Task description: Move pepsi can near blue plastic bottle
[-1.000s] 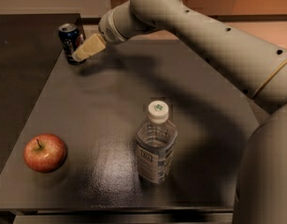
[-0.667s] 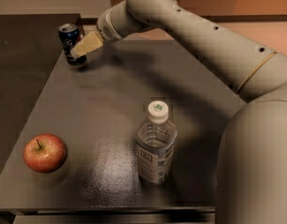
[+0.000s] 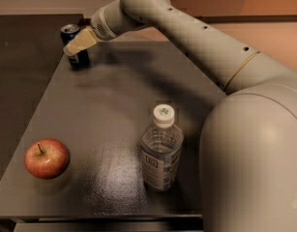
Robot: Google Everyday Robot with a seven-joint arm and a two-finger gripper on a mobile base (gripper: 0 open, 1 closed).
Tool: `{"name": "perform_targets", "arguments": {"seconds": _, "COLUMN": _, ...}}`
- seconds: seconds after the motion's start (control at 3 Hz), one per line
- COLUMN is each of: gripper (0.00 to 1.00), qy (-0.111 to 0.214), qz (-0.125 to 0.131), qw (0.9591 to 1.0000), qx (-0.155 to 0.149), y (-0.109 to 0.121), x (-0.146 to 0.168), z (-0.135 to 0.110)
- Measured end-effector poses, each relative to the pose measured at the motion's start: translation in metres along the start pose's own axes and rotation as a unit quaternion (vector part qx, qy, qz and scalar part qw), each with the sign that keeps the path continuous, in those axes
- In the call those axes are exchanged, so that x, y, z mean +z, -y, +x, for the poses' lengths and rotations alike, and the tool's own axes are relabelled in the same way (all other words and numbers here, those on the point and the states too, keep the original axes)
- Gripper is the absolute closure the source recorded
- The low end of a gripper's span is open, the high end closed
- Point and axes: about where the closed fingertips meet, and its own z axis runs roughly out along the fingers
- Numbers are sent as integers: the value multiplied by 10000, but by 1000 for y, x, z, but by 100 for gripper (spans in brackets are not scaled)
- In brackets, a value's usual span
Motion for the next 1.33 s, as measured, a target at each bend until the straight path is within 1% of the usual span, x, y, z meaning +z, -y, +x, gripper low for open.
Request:
{"name": "perform_targets", "arguments": {"seconds": 0.67, "gripper": 0, "qy": 78, "qz": -153, "qw": 9998, "qx": 35, "y": -8, "x": 17, "z": -11}}
{"name": "perform_targets", "arguments": {"seconds": 1.0, "gripper": 18, "qy": 61, "qz": -223, "qw": 9997, "qx": 59, "y": -12, "x": 22, "z": -12}}
{"name": "perform_targets", "arguments": {"seconds": 1.33, "gripper": 42, "qy": 37, "qz": -303, "qw": 9995, "qx": 79, "y": -15, "x": 24, "z": -10}}
